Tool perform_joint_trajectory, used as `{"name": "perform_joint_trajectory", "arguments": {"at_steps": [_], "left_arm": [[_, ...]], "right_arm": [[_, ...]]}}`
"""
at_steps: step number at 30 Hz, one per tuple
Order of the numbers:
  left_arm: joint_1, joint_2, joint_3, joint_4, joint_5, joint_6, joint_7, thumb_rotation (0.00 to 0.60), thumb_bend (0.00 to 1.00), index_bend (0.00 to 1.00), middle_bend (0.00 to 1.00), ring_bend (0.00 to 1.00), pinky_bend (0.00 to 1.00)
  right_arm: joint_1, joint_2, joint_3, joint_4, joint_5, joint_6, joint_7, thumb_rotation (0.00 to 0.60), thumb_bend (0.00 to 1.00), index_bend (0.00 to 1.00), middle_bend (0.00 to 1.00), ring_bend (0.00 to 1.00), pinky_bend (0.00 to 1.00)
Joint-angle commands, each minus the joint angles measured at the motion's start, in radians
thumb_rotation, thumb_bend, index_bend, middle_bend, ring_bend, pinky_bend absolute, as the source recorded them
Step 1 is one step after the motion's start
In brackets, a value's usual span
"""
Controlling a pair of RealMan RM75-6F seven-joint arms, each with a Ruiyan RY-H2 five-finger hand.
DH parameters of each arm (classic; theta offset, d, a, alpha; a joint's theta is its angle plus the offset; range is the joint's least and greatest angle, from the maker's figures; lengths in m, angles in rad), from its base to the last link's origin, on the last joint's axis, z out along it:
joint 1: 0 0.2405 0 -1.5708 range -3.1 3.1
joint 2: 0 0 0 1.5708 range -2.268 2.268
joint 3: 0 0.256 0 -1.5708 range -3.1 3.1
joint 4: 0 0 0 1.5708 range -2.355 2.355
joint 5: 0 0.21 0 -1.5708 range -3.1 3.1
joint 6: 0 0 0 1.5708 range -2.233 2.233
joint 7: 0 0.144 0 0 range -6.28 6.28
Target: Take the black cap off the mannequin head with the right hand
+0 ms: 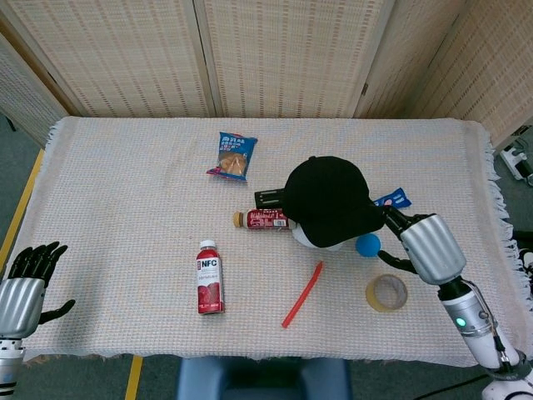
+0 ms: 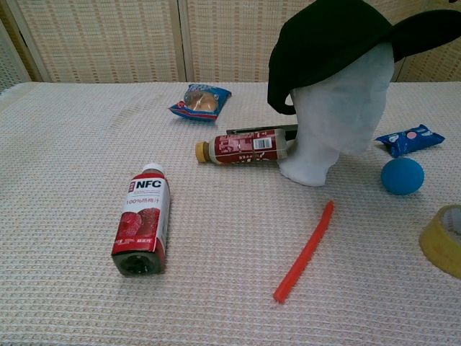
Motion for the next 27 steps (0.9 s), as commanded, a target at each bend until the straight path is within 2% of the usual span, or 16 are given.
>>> {"name": "perform_joint_trajectory", "arguments": {"at_steps": [1,8,13,18,27], "left_arm": [[0.004,-0.002,0.0,0.003,0.0,0.005,-0.006,0.6,0.06,0.16,0.14,0.13,0.13],[0.007,0.009,-0.002,0.002,-0.011,0.0,-0.028,0.6,0.06,0.16,0.14,0.13,0.13],[0.007,0.011,-0.002,0.001,-0.009,0.001,-0.041,0.6,0.06,0.16,0.14,0.13,0.13],[0.009,0.01,-0.001,0.005,-0.011,0.002,-0.052,0.6,0.06,0.16,0.13,0.13,0.13],[0.007,0.012,-0.004,0.004,-0.014,-0.004,-0.064,0.6,0.06,0.16,0.13,0.13,0.13]], "right_arm": [[0.037,-0.031,0.009,-0.016,-0.009,-0.031,-0.046,0.6,0.06,0.21,0.35,0.77,0.87],[0.101,-0.101,0.028,0.007,0.007,-0.072,-0.114,0.6,0.08,0.26,0.35,0.79,0.88],[0.143,-0.162,0.043,0.045,0.033,-0.089,-0.132,0.6,0.12,0.32,0.38,0.81,0.91],[0.169,-0.216,0.05,0.091,0.049,-0.082,-0.13,0.6,0.17,0.45,0.46,0.84,0.95],[0.191,-0.288,0.063,0.191,0.039,-0.008,-0.078,0.6,0.32,0.77,0.74,0.92,1.0]]}}
